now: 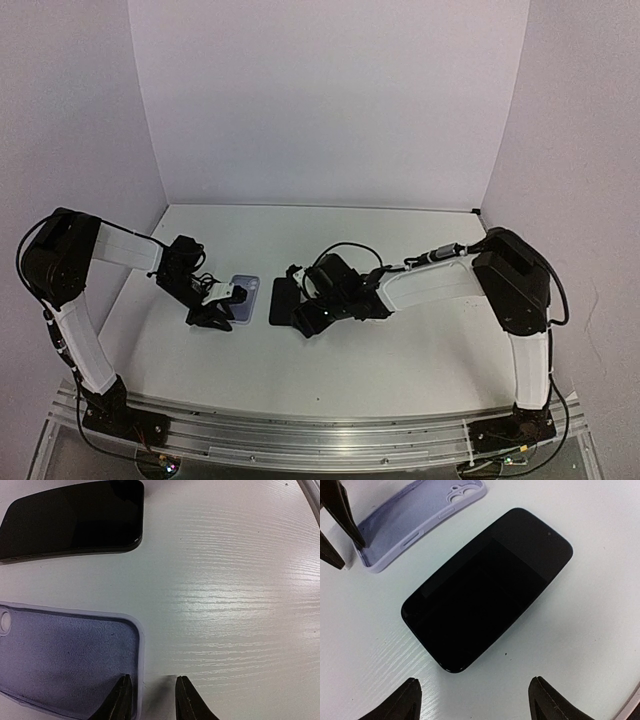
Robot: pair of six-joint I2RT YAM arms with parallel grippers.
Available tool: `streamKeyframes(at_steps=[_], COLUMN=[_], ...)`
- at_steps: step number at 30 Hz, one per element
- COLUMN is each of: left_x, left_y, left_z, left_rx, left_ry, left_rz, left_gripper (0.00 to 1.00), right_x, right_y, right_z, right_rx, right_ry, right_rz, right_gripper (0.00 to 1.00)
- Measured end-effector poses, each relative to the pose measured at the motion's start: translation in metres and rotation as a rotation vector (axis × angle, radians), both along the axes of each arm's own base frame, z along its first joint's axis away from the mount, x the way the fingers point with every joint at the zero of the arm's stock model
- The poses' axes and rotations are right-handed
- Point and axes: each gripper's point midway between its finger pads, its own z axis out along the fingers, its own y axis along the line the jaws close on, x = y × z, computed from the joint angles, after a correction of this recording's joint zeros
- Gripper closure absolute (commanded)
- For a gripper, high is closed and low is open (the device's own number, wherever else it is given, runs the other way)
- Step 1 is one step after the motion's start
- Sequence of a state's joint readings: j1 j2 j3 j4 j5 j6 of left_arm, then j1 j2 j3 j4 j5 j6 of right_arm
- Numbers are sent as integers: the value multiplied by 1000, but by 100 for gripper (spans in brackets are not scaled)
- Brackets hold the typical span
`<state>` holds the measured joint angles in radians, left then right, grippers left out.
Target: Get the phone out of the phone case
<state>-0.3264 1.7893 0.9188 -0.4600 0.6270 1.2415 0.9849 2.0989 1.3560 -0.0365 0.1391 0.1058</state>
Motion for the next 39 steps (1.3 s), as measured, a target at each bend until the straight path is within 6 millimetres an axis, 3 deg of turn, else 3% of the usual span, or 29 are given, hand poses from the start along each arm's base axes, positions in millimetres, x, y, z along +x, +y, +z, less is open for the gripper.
streamKeyframes(at_steps=[10, 34, 36, 38, 39], left_x=[12, 18, 17, 12, 9], left_y=[-4, -18, -18, -18, -18], left_z=[4, 5, 4, 4, 3], left_rx=[-17, -36, -34, -34, -36], left_ry=[-25, -76, -72, -53, -41], left_rz=[39, 42, 37, 28, 23], left_gripper=[73, 70, 67, 62, 59], right_x=[7, 13, 15, 18, 21], right_y=[-1, -13, -15, -21, -27], right_z=[45, 42, 42, 43, 43], right_rx=[61, 52, 53, 48, 43], right_ry=[-58, -43, -41, -33, -25], right_rz=[-22, -64, -78, -119, -152], right_gripper=[25, 24, 20, 4, 2])
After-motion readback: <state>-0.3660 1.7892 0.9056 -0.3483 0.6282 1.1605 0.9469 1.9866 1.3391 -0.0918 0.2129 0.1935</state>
